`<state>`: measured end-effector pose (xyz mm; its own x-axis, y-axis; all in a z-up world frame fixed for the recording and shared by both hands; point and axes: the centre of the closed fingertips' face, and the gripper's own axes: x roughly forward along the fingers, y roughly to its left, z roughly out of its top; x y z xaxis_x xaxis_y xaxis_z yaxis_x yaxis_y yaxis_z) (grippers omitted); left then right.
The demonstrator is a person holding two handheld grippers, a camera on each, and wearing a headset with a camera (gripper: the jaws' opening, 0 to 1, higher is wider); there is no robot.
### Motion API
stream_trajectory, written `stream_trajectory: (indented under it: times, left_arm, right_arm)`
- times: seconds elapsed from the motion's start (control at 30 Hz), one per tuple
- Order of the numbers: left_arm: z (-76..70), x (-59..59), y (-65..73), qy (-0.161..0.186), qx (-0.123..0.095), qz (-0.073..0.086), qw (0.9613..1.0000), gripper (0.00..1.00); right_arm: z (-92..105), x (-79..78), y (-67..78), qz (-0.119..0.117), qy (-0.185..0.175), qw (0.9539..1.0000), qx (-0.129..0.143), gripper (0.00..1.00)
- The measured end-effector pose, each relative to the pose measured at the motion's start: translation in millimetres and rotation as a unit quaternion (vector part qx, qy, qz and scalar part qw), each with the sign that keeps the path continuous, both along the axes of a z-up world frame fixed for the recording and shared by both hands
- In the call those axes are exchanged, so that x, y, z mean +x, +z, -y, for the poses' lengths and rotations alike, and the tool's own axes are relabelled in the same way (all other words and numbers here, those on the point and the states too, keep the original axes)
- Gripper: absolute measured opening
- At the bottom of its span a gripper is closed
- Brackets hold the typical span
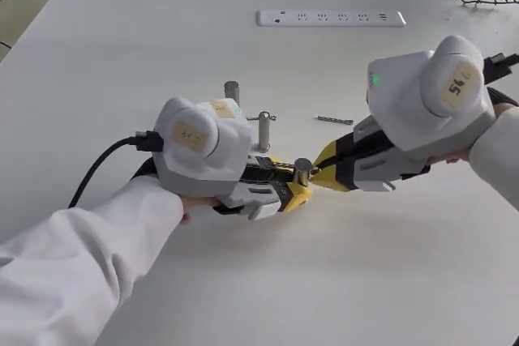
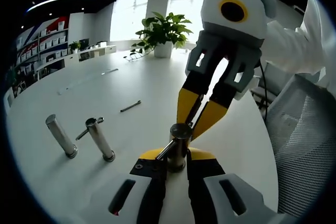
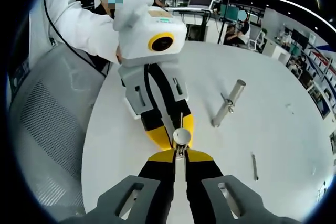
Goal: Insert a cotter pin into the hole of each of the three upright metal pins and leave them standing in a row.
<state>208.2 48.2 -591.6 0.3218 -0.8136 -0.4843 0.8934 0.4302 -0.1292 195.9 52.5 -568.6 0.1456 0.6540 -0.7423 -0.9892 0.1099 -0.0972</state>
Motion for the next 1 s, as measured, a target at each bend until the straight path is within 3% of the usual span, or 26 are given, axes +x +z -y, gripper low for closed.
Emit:
stream_trajectory:
  times: [0.1, 0.23, 0.3, 0.33, 0.43, 0.47, 0.53, 0.57, 0.73, 1.0]
  left_arm:
    - [-0.4, -0.2, 0.3, 0.002, 0.000, -0.002, 1.0000, 0.13]
    - [-3.0, -3.4, -1.4, -0.002, 0.002, -0.009, 1.0000, 0.14]
    - [-3.3, -7.8, -0.4, -0.004, -0.008, -0.024, 0.9997, 0.18]
    - [-4.2, -9.9, 1.3, -0.006, -0.011, -0.023, 0.9997, 0.21]
    - [-6.0, -16.8, 3.8, -0.012, -0.009, -0.028, 0.9995, 0.38]
    - [-5.7, -20.9, 4.5, -0.017, -0.010, -0.033, 0.9993, 0.49]
    - [-6.1, -31.5, 8.0, -0.045, -0.005, -0.021, 0.9987, 0.65]
    - [-7.5, -36.2, 9.0, -0.050, -0.002, -0.023, 0.9985, 0.73]
    - [-12.7, -53.5, 15.4, -0.074, -0.011, -0.029, 0.9968, 0.97]
    - [-23.1, -67.6, 26.0, -0.080, -0.010, -0.031, 0.9963, 0.99]
  right_arm:
    - [3.4, 1.3, 2.5, 0.009, -0.003, 1.0000, -0.002, 0.15]
    - [7.9, 0.6, 6.0, -0.002, -0.019, 0.9998, 0.009, 0.13]
    - [9.6, 0.4, 6.9, -0.005, -0.028, 0.9995, 0.013, 0.14]
    - [10.2, -0.2, 7.6, -0.009, -0.034, 0.9992, 0.019, 0.14]
    - [10.7, -2.2, 9.4, -0.021, -0.053, 0.9976, 0.039, 0.14]
    - [9.6, -2.9, 8.8, -0.027, -0.062, 0.9964, 0.050, 0.14]
    - [8.5, -6.8, 6.8, -0.042, -0.071, 0.9947, 0.061, 0.17]
    - [8.5, -8.7, 5.0, -0.047, -0.076, 0.9939, 0.065, 0.17]
    - [4.0, -10.4, -5.8, -0.073, -0.122, 0.9861, 0.085, 0.23]
    - [-4.5, -8.4, -18.6, -0.091, -0.149, 0.9790, 0.106, 0.20]
